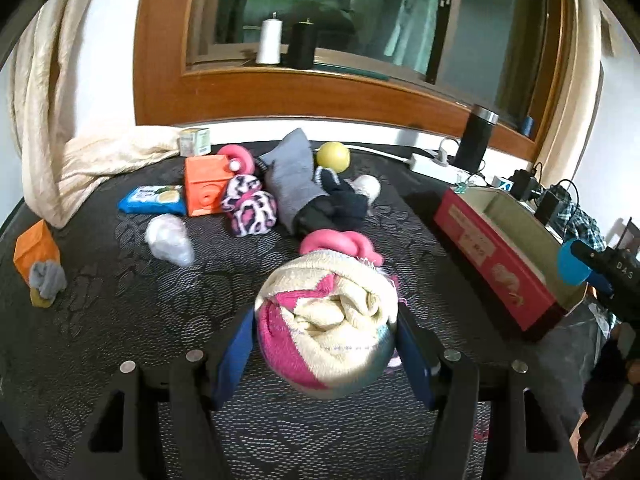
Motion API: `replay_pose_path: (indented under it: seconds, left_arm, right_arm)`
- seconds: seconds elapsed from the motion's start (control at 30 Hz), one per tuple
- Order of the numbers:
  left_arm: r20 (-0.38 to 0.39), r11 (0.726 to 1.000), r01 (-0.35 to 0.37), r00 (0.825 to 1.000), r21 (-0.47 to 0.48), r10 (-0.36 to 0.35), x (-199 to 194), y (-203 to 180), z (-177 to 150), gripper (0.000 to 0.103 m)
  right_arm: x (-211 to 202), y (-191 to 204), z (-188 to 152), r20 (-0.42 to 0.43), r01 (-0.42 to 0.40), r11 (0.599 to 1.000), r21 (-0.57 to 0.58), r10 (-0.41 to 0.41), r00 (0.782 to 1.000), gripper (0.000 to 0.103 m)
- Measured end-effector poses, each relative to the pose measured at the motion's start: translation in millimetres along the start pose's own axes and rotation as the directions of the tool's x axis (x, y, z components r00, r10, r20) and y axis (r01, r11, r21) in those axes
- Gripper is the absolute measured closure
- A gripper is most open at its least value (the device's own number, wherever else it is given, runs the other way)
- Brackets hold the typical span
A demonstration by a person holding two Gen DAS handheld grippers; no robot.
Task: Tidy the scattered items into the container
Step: 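Grasp blue ball with right tool, drop it in red box while left holds knit ball, then carry the knit ball with the left tool into the red box and release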
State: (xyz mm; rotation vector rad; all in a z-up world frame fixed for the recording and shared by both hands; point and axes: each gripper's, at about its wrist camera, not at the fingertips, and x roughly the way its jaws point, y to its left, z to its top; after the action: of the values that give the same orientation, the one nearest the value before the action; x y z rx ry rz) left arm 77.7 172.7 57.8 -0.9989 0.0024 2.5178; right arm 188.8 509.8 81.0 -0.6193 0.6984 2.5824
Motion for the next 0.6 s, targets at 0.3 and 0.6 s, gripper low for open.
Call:
replay_pose_path:
  seconds: [0.3,0.6]
  left_arm:
    - [0.002,0.999,0.020,1.000,0.047,-0.020,-1,-30,7,0.034]
    - [0.024,0.987,0.094,0.995,0.131,-0.098,-3,-81,30,0.034]
  right_arm:
    - [-4,-17,3,0.025,-0.009,0.999,0.042,0.008,1.000,0.037]
    - [-13,-32,11,0.061,0.002,0.996,0.093,-0.008,0.998,0.037]
